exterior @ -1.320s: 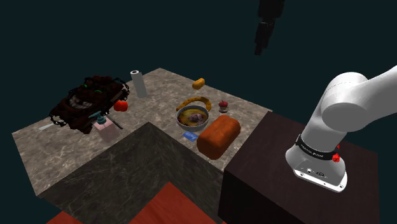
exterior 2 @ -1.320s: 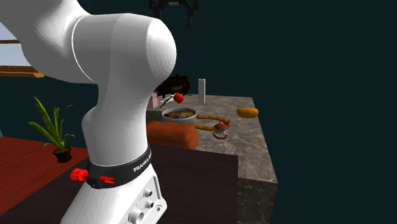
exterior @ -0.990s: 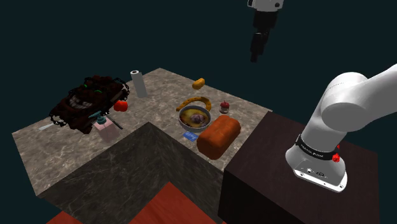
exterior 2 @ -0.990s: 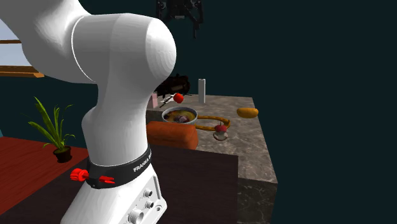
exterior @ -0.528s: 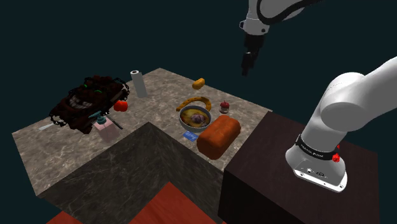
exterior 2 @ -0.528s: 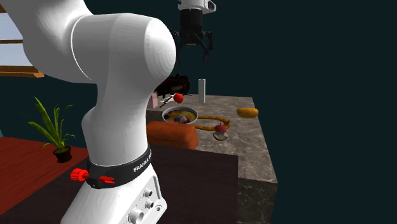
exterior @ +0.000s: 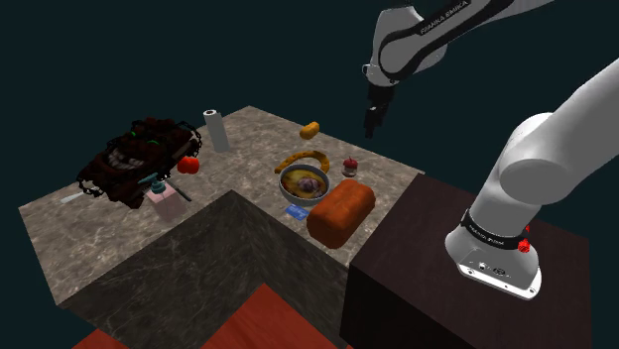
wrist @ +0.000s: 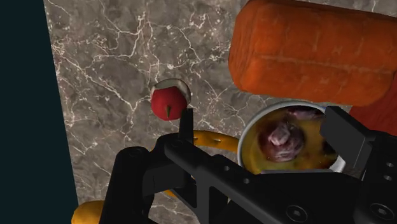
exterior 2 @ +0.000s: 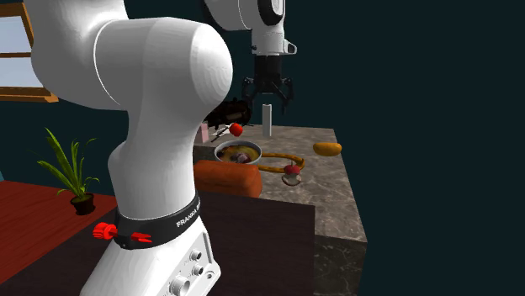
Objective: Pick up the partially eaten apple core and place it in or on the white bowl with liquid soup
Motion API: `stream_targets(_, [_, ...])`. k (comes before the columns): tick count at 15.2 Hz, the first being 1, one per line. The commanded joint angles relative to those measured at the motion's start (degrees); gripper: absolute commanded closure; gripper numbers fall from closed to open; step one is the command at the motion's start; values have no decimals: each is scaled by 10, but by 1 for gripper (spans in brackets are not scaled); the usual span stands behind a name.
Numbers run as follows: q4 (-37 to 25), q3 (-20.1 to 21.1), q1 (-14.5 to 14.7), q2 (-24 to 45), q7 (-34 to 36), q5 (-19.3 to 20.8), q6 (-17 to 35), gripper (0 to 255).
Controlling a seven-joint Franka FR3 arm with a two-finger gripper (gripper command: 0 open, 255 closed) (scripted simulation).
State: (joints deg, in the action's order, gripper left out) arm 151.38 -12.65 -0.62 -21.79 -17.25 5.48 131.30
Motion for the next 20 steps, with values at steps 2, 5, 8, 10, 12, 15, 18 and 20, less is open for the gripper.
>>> stream_targets(2, [-10, -15, 3, 71, -18, -9, 66, 0])
stream_targets(5, [-26, -29, 8, 146, -45, -31, 127, 0])
stream_targets(8, [-50, -37, 11, 223, -81, -68, 181, 0])
stream_targets(10, [-71, -36, 8, 275, -110, -101, 212, 0])
stream_targets(12, [-95, -28, 0, 327, -141, -136, 238, 0])
stream_targets(15, [-137, -6, -24, 402, -181, -181, 271, 0])
stream_targets(18, [-162, 11, -41, 445, -199, -201, 290, 0])
stream_targets(20, [-167, 19, -47, 461, -206, -209, 301, 0])
